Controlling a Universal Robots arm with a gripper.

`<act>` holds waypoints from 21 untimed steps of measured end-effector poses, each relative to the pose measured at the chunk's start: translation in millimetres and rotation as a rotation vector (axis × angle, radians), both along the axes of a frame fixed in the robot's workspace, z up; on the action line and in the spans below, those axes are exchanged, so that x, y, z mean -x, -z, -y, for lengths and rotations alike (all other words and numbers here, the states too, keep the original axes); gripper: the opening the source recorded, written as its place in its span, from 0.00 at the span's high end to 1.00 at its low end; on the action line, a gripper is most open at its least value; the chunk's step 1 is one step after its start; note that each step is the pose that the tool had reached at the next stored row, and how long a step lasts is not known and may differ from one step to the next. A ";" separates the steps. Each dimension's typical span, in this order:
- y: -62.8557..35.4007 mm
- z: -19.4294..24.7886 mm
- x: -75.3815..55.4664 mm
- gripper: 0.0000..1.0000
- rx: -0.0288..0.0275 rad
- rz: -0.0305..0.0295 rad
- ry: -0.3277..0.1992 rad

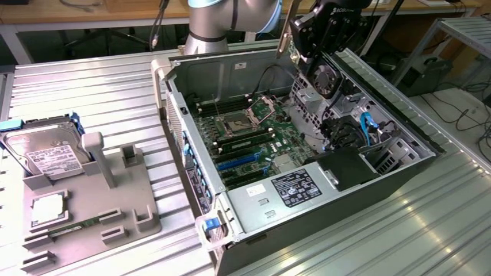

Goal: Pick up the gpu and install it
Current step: 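Insert the gpu into the slot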

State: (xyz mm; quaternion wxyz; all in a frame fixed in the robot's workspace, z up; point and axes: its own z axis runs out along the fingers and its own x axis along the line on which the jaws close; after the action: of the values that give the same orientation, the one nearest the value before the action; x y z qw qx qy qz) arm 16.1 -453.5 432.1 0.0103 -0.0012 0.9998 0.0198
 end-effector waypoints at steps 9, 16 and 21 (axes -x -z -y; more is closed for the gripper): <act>0.0 0.0 0.1 0.72 0.0000 0.0000 -0.035; 0.0 0.0 0.1 0.72 0.0000 0.0000 -0.072; 0.0 0.0 0.5 0.72 0.0001 0.0000 -0.102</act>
State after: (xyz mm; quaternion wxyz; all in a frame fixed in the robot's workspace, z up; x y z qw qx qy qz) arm 15.6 -453.6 432.2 0.0092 -0.0522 0.9984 0.0202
